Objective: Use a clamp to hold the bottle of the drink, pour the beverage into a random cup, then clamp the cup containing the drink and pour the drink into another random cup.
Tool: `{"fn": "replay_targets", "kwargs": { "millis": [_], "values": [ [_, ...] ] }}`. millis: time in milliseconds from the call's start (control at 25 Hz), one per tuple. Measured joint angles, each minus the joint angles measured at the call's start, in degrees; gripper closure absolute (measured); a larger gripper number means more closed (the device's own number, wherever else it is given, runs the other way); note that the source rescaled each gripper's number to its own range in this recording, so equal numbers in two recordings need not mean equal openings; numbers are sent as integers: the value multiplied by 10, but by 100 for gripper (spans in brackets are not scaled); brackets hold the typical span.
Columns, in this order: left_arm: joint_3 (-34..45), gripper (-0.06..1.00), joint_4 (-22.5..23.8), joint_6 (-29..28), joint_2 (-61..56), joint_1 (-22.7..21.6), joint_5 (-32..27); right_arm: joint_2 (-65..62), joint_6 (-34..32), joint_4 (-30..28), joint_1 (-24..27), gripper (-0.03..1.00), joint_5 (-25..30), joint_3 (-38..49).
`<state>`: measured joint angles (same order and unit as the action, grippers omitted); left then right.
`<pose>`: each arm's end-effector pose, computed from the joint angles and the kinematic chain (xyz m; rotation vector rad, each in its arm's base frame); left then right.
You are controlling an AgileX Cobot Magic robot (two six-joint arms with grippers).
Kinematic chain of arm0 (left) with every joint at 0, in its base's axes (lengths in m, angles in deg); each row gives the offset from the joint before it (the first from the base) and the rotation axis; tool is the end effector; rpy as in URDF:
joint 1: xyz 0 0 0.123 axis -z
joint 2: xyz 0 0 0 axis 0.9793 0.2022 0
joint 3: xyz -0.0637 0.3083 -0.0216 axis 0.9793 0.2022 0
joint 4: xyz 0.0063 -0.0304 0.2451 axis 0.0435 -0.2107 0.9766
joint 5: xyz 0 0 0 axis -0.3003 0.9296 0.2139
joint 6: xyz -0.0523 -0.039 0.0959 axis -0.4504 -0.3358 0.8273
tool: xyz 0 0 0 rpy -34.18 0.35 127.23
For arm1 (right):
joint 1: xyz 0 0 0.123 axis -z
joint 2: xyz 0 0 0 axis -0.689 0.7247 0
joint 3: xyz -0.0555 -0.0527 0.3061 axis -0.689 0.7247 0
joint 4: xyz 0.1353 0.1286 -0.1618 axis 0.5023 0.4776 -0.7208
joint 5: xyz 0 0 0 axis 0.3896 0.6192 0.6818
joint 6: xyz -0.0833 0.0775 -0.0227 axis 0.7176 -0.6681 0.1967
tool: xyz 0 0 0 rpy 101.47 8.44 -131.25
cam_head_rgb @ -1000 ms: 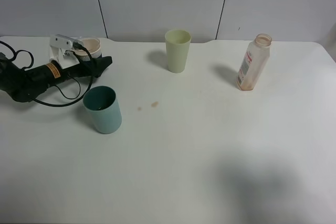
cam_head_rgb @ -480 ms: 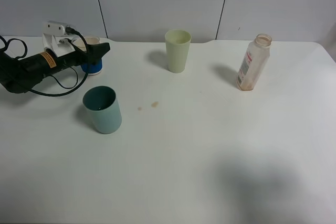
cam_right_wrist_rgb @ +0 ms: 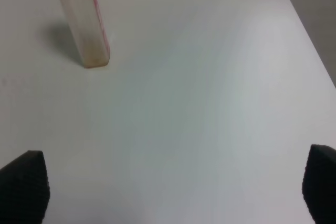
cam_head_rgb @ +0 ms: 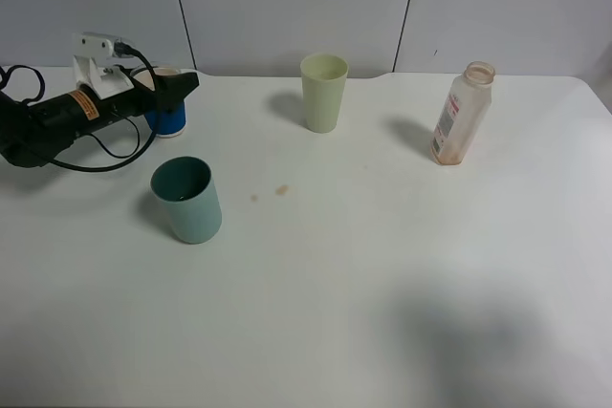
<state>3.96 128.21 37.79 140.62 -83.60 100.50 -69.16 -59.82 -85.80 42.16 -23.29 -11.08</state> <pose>0.4389 -0.0358 0.1150 0.3240 1.6366 -0.6547 -0.0188 -0.0113 0.2649 0.0744 2.0334 -0.0561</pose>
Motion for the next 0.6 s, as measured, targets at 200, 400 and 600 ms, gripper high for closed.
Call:
{"fn": "replay_targets", "kwargs": {
  "millis": [200, 400, 600],
  "values": [
    [0, 23, 1, -1, -7, -3, -1, 0, 0, 0, 0, -3, 0, 0],
    [1, 23, 0, -1, -26, -3, -1, 0, 0, 0, 0, -3, 0, 0],
    [1, 23, 1, -1, -46, -3, -1, 0, 0, 0, 0, -3, 0, 0]
  ]
}}
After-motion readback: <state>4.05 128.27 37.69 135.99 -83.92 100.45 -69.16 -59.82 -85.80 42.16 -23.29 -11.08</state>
